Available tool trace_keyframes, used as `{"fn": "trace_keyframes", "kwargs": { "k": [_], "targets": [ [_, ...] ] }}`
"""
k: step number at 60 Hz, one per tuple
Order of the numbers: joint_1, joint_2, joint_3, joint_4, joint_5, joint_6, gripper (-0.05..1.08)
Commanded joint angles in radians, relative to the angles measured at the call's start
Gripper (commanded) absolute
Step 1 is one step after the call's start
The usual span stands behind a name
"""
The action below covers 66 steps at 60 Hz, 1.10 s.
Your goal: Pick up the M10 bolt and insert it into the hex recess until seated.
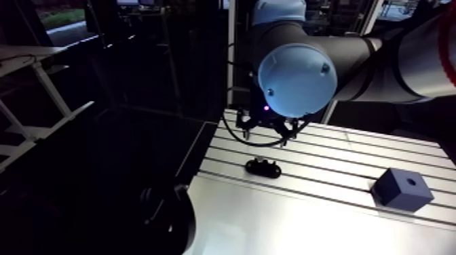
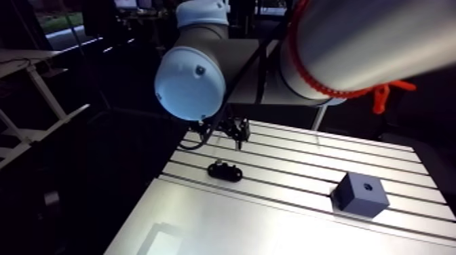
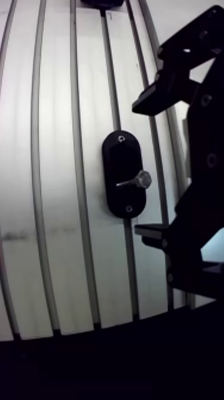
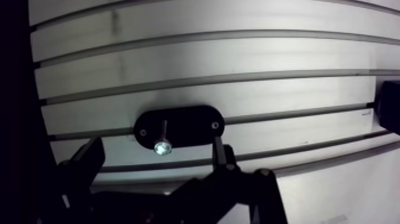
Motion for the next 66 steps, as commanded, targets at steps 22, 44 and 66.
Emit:
{"fn": "trace_keyframes", "kwargs": {
  "k": [22, 44, 66],
  "targets": [
    [0.012, 0.021, 0.031, -0.042, 0.003, 0.001, 0.17],
    [0.011, 0.048, 0.037, -0.062, 0.003, -0.003, 0.3],
    [0.011, 0.057, 0.037, -0.07, 0.004, -0.006, 0.35]
  ]
}}
